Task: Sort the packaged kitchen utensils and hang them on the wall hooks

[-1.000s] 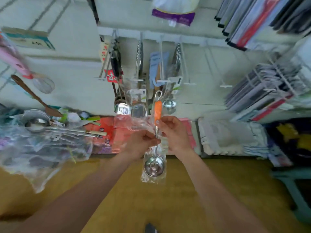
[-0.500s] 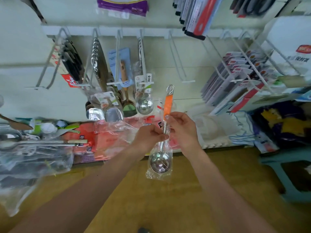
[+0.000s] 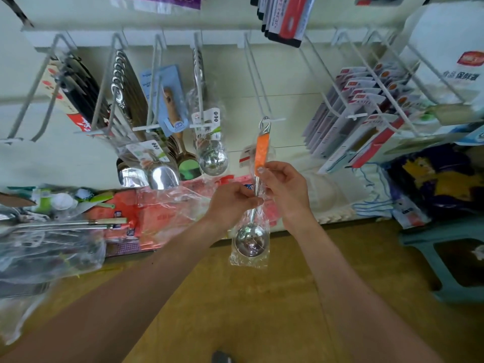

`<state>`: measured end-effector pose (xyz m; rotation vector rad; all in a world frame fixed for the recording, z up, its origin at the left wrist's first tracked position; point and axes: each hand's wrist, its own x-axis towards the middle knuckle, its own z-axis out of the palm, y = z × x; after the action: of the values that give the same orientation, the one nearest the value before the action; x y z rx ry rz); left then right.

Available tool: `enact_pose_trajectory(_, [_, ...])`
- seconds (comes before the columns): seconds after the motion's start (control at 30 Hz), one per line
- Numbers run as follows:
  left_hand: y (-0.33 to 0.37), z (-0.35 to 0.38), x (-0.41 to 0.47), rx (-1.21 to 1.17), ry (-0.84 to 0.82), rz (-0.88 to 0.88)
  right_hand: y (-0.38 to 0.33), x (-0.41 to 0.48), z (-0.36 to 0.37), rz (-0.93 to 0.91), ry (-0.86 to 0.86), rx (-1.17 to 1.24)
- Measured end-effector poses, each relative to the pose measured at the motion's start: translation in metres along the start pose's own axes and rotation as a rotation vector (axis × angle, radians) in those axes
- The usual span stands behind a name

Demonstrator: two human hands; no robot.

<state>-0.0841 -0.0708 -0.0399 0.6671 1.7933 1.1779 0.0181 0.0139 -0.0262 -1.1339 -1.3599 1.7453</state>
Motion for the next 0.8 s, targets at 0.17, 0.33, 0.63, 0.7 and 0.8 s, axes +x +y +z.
enact_pose_trajectory(0.17, [0.003, 0.001, 0.004, -0.055, -0.002, -0.015, -0.001, 0.008, 0.002, -0.011, 0.018, -0.044])
enact_pose_trajectory(0.33, [0.004, 0.002, 0.016, -0.075, 0.021, -0.015, -0.002, 0.022, 0.006, -0.012, 0.023, -0.053])
enact_pose_trajectory(0.63, [0.021, 0.005, 0.075, -0.112, 0.088, -0.035, -0.011, 0.090, 0.016, -0.058, 0.017, -0.163])
enact_pose_trajectory(0.7, [0.027, 0.004, 0.094, -0.142, 0.100, -0.051, -0.014, 0.113, 0.021, -0.052, 0.012, -0.158])
enact_pose_trajectory(0.8, [0.033, 0.000, 0.120, -0.173, 0.111, -0.048, -0.017, 0.144, 0.030, -0.115, 0.013, -0.230])
